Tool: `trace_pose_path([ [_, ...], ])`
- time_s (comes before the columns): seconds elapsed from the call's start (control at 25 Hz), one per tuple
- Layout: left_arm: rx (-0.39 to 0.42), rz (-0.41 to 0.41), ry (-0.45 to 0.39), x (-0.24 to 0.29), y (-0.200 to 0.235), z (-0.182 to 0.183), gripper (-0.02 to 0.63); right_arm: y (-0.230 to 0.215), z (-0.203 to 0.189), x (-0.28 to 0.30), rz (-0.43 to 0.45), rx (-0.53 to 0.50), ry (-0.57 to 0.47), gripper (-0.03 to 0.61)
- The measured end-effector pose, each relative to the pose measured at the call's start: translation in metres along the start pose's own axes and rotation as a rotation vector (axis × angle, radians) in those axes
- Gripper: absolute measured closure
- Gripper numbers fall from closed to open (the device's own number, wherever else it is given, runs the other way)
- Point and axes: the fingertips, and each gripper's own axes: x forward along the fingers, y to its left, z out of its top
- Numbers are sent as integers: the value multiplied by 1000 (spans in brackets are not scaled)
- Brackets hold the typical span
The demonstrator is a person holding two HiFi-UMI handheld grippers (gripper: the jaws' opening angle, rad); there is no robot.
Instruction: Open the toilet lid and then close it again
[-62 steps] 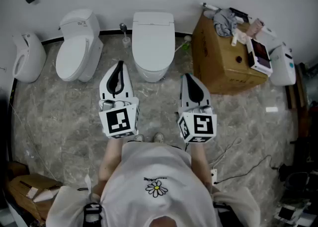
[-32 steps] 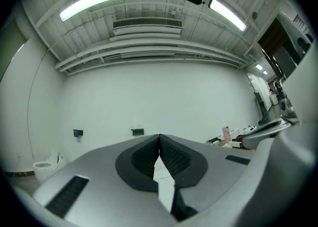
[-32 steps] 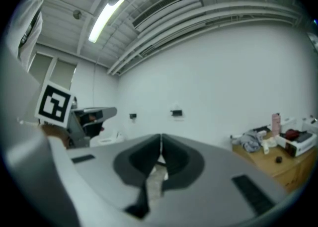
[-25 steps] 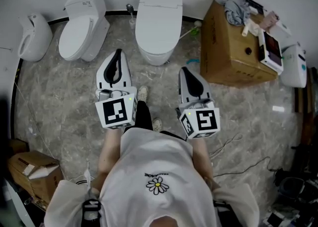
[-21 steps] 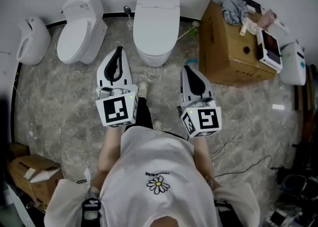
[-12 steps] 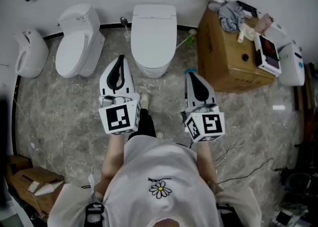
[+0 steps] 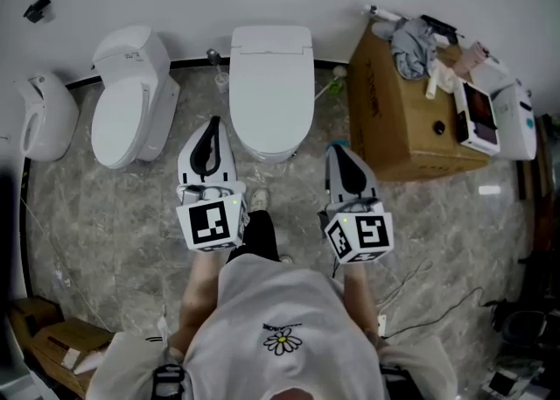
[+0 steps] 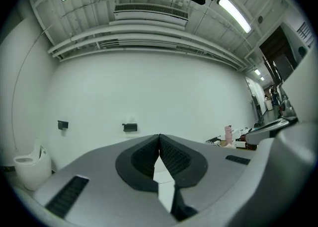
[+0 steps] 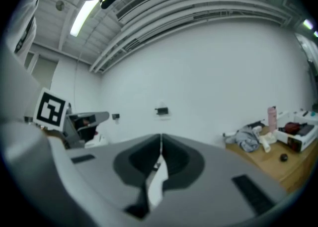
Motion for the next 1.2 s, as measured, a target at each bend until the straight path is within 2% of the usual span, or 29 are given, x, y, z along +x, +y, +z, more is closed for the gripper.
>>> trace_pose_path([
  [0.4,-50,-63,42,134,58,-23,586,-16,35,131,-58,-13,-7,548],
  [0.64,-83,-129,41,188,70,-31,586,-30,52,184,-98,-43,-13,548],
  [0.8,-95,-117,52,202,76,-39,586,-33,52,203,-94,-70,9,548],
  [1.0,-103,-102,78,216,77,-46,586,-52,53,222,-150,-150,25,548],
  [1.2,-139,-97,77,218,75,-49,586,-56,54,229,-104,-128,17,548],
])
